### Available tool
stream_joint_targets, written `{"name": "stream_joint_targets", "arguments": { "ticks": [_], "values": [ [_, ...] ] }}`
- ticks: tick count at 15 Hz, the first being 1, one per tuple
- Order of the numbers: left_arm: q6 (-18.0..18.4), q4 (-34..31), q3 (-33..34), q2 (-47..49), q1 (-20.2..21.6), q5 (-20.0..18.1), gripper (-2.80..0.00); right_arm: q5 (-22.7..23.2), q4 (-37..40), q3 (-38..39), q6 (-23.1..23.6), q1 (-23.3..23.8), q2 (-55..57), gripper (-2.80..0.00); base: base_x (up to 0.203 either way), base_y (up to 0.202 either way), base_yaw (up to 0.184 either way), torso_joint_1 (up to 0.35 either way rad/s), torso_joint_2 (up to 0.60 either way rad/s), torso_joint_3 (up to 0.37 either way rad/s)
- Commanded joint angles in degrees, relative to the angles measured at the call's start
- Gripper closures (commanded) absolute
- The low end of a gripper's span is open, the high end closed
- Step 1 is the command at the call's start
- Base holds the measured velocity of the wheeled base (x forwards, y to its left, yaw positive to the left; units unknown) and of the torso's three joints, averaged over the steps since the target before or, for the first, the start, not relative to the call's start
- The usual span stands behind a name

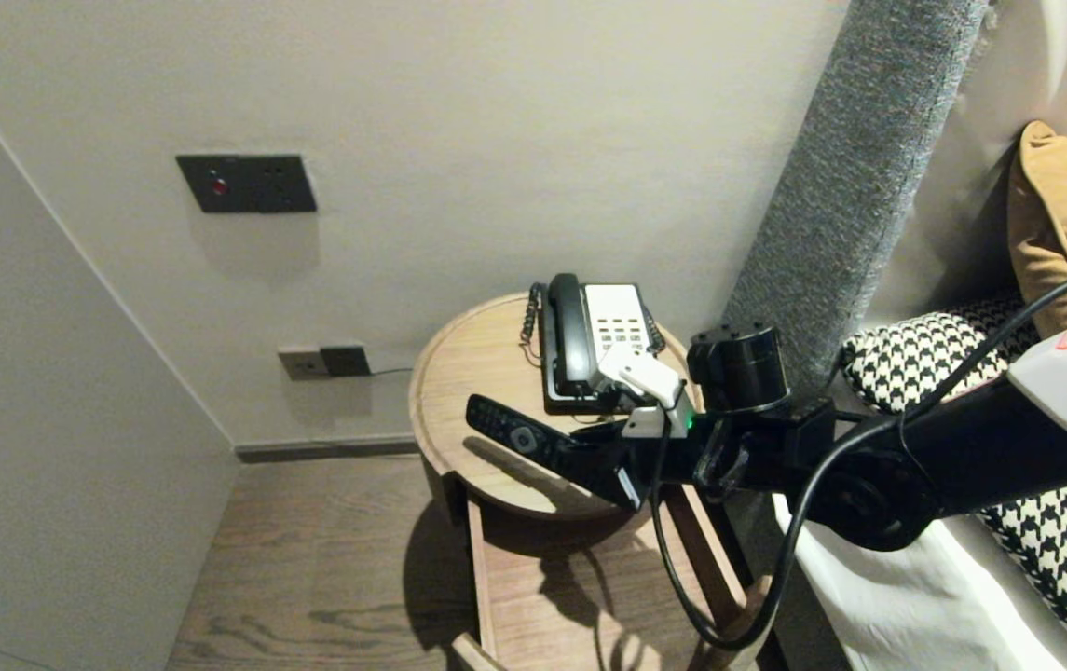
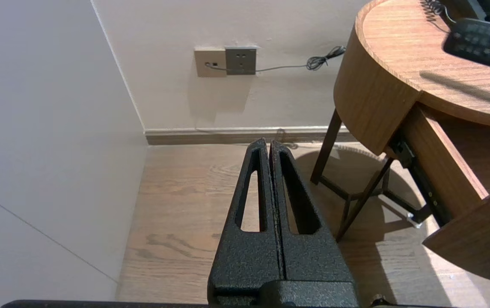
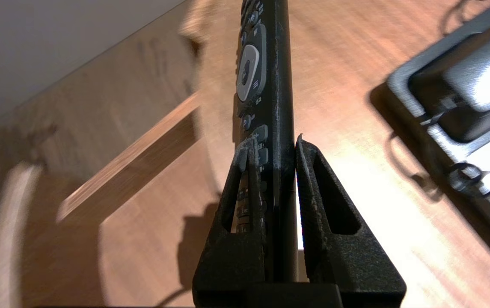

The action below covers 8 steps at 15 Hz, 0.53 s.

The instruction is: Take the remote control out of the drawer one by one and place them on the table

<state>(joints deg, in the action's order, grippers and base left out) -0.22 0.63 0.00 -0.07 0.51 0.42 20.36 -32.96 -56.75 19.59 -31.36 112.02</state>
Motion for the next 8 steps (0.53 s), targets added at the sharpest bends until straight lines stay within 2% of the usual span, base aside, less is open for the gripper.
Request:
{"name": "stream_joint_targets", "arguments": {
  "ticks": [1,4,8],
  "values": [
    [-0.04,0.07,0.00,-0.01,0.02,0.02,0.00,-0.01,-0.17,-2.62,-0.39,0.88,4.00,0.00,0.000,0.000,0.000,0.000,0.00,0.000],
    [-0.04,0.03,0.00,-0.01,0.02,0.02,0.00,-0.24,0.31,-4.57,-0.77,3.14,6.26,0.00,0.000,0.000,0.000,0.000,0.00,0.000],
    [-0.04,0.06,0.00,-0.01,0.02,0.02,0.00,-0.85,3.45,-6.48,-2.51,3.46,7.33,0.00,0.000,0.000,0.000,0.000,0.00,0.000]
  ]
}}
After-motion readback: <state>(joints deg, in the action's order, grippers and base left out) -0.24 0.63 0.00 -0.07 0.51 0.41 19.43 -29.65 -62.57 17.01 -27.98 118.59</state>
